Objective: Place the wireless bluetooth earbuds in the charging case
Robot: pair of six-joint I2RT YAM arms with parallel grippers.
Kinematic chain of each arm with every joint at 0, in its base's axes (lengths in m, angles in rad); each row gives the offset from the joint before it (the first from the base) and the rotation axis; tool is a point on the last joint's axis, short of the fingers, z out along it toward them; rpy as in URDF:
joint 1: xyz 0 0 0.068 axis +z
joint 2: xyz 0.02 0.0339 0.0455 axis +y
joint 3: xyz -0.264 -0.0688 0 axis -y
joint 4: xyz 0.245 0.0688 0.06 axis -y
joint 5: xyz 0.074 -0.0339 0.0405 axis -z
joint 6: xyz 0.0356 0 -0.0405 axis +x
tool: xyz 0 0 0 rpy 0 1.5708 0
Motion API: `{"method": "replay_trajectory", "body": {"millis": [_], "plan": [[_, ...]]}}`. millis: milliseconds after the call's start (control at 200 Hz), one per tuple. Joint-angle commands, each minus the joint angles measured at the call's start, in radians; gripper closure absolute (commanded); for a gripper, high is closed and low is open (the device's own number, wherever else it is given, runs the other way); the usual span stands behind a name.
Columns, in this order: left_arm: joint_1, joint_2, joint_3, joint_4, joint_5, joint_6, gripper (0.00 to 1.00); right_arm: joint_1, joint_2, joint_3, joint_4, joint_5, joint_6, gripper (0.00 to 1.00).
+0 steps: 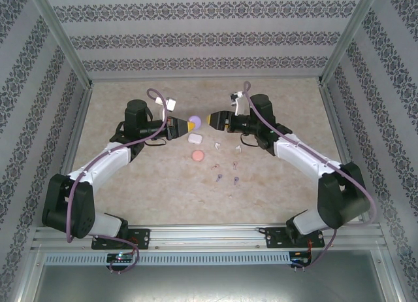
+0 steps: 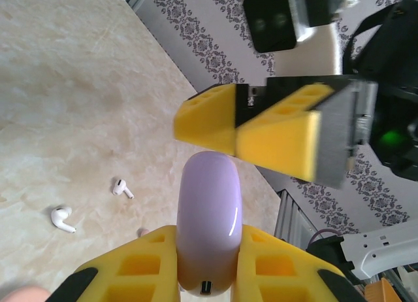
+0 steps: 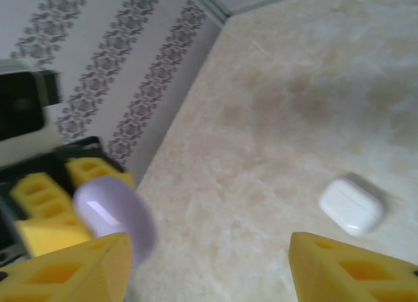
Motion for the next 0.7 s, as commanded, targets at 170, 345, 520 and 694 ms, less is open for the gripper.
{"method": "replay_trajectory", "body": {"millis": [170, 345, 520, 694], "plan": [[-0.02, -0.007, 0.028, 0.002, 0.009, 0.022, 1.0, 0.083, 0.066, 0.118, 0.009, -0.009, -0.001, 0.33], [-0.021, -0.025, 0.03, -0.001, 0.009, 0.02, 1.0, 0.068, 0.112, 0.09, 0.03, 0.005, -0.003, 0.36], [-0.022, -0.046, 0.033, 0.003, 0.016, 0.014, 1.0, 0.019, 0.132, -0.002, 0.11, 0.008, 0.022, 0.38], [-0.025, -0.06, 0.035, 0.013, 0.021, 0.005, 1.0, -0.022, 0.168, -0.043, 0.167, -0.005, 0.052, 0.39]]}}
